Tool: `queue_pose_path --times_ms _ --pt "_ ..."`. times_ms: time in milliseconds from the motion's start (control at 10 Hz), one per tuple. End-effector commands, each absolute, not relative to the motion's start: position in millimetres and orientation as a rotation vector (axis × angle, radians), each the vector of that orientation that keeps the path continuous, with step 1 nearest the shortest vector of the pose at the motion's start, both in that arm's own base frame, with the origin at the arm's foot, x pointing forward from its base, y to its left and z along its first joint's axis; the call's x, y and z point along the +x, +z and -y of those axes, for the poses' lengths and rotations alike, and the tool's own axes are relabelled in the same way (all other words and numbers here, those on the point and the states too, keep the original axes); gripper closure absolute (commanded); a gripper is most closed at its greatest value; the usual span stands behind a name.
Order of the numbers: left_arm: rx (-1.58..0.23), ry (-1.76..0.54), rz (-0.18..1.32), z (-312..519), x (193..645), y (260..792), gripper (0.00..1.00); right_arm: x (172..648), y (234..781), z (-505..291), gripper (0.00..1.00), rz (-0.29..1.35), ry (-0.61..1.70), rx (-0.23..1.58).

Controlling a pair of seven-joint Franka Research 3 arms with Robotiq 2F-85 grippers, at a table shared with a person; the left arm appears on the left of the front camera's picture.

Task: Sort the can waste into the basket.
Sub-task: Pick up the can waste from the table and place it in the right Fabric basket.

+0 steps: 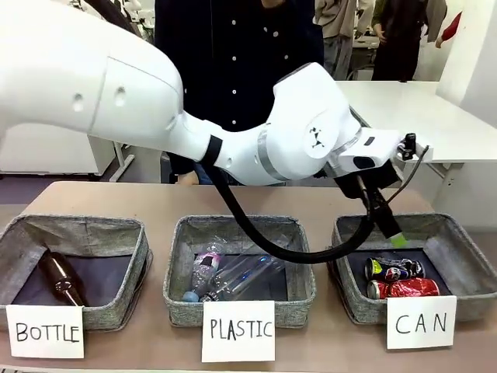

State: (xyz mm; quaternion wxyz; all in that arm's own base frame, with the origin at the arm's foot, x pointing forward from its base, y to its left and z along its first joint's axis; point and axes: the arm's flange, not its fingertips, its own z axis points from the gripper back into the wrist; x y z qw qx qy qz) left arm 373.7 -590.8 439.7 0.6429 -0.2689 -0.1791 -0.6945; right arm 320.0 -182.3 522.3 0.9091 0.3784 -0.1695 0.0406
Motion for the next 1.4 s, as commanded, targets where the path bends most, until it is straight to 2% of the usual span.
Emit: queue_pose_path --times_ms 0,300,600,700,900,1000,1100,1200,1300 --pt "-0.645 -1.553 0.324 526 350 457 0.00 321 522 181 0.00 0.343 0.074 0.761" --pt "-0.669 -1.345 0.338 411 350 466 0.00 320 522 182 0.00 0.349 0.083 0.781" --pt "-0.806 -1.028 0.419 280 377 509 0.00 348 526 77 0.00 0.361 0.273 0.825" --pt "-0.858 -0.887 0.416 222 389 529 0.00 351 516 29 0.00 0.312 0.300 0.936" --pt "-1.060 -0.703 0.283 132 402 545 0.00 347 498 -33 0.00 0.192 0.279 1.152" --pt "-1.156 -0.566 0.260 81 401 540 0.00 348 504 -42 0.00 0.143 0.181 1.342" --pt "-1.268 -0.589 0.213 50 397 534 0.00 351 512 -36 0.00 0.114 0.138 1.455" --pt "-1.399 -0.554 0.252 21 392 527 0.00 355 519 -29 0.00 0.194 0.035 1.476" --pt "-1.444 -0.564 0.291 4 388 513 0.00 357 522 -23 0.00 0.310 0.007 1.460"
